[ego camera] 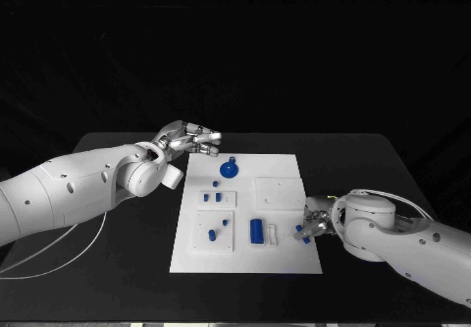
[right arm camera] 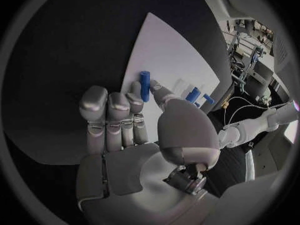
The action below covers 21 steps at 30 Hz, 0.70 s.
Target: Assemble the parts on the task board
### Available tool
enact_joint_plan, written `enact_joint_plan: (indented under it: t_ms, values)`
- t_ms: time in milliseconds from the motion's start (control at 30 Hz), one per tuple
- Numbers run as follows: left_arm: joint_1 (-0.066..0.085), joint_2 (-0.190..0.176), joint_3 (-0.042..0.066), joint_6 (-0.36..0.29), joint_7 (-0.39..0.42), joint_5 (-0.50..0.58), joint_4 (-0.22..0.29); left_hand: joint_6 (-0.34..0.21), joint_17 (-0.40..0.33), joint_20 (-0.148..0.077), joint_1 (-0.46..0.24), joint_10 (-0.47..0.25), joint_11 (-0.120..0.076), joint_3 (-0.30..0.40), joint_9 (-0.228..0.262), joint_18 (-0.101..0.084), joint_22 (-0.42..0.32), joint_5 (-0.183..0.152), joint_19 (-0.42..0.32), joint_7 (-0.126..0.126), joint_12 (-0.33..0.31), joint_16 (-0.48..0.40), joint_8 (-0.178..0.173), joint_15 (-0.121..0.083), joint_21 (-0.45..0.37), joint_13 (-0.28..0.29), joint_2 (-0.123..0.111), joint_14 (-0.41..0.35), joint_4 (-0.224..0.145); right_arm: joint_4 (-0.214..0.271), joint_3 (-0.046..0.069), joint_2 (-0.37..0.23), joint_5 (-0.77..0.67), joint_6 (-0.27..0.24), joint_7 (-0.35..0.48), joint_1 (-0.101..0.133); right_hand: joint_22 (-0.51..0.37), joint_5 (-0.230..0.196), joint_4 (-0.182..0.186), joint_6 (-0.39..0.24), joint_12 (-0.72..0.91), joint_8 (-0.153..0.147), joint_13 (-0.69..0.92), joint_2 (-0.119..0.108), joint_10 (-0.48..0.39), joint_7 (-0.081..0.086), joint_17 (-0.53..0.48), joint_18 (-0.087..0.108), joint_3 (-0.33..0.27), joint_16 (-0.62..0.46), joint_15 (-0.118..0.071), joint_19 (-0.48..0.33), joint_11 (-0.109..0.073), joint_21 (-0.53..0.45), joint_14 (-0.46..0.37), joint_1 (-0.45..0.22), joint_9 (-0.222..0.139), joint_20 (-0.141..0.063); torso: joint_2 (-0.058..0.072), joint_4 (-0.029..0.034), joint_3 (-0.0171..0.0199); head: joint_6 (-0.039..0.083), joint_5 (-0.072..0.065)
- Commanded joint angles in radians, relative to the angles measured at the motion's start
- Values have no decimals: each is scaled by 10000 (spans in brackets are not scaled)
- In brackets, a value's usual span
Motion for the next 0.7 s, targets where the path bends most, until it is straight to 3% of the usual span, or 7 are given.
enact_joint_plan:
  t_ms: [33, 267, 300, 333, 367, 567, 700]
  values:
    - [0, -4, 5, 148, 98, -13, 32, -1, -14, 30, -36, 50, 32, 0, 14, -92, -16, -63, 25, 25, 15, -53, 16, -31, -8, -1, 33, -57, 38, -298, -358, 36, -539, 777, -662, -281, 1107, 114, -612, -734, -64, -41, -87, 187, -68, 412, -1, 38, 308, -30, 99, 89, 26, -73, -6, 103, -7813, 94, -1, -12, 16, -29, -5]
    - [0, -11, 5, 188, 67, -12, 35, -41, -18, 35, 10, 39, 38, -81, 12, -92, -30, -60, 20, 39, 15, -53, 10, -27, -20, -1, 62, -62, 50, -319, -496, 100, -330, 759, -649, -281, 1100, 377, -816, -922, -105, -45, -191, 159, -119, 495, -2, 62, 339, -48, 117, 88, 63, -137, -13, 57, -8204, 112, -12, -14, 14, -48, -9]
    - [0, -12, 5, 192, 54, -12, 37, -41, -18, 35, 10, 39, 38, -81, 12, -92, -30, -60, 20, 39, 15, -53, 10, -27, -20, -1, 62, -62, 50, -315, -503, 102, -230, 711, -645, -282, 1102, 769, -862, -963, -105, -44, -197, 153, -127, 508, 0, 65, 388, -48, 116, 91, 65, -130, -15, 65, -8222, 111, -13, -13, 15, -46, -15]
    - [0, -12, 5, 191, 36, -13, 40, -62, -17, 35, 19, 36, 38, -80, 11, -91, -30, -59, 23, 43, 15, -53, 8, -27, -19, -1, 61, -63, 46, -310, -509, 99, -99, 655, -642, -282, 1105, 1723, -938, -1034, -108, -40, -197, 150, -145, 536, 5, 67, 515, -48, 106, 94, 67, -121, -17, 68, -8240, 101, -12, -10, 11, -44, -22]
    - [0, -12, 5, 191, 20, -14, 42, -81, -16, 36, 23, 31, 41, -78, 10, -90, -30, -56, 23, 50, 15, -52, 9, -26, -19, -1, 62, -62, 43, -306, -513, 91, 56, 605, -639, -282, 1111, 3542, -1081, -1125, -141, -18, -203, 121, -200, 596, 17, 69, 841, -45, 80, 94, 76, -111, -27, 65, -8253, 72, -11, -4, 12, -40, -15]
    - [0, -18, 4, 209, -44, -18, 51, -168, 1, 46, 104, 0, 52, 25, 11, -80, -33, -5, 19, 71, 15, -49, 11, -21, -19, -1, 147, -75, 0, -328, -525, 46, 1018, 314, -622, -282, 1142, 5098, -2051, -1133, -62, -53, -178, 269, -217, 631, 63, 136, 3044, -6, 64, 33, 40, 173, -54, -661, -8267, 59, -20, -27, -1, -36, -23]
    - [0, -18, 4, 225, -65, -20, 58, -182, 9, 47, 111, -7, 53, 48, 11, -76, -32, 3, 20, 76, 15, -48, 12, -21, -17, -1, 154, -75, -18, -330, -527, 37, 1522, 104, -605, -282, 1140, 5217, -2199, -1078, 4, -51, -150, 347, -182, 628, 50, 160, 3406, -14, 61, -44, 22, 399, -54, -844, -8266, 55, -4, -19, 9, -38, -21]
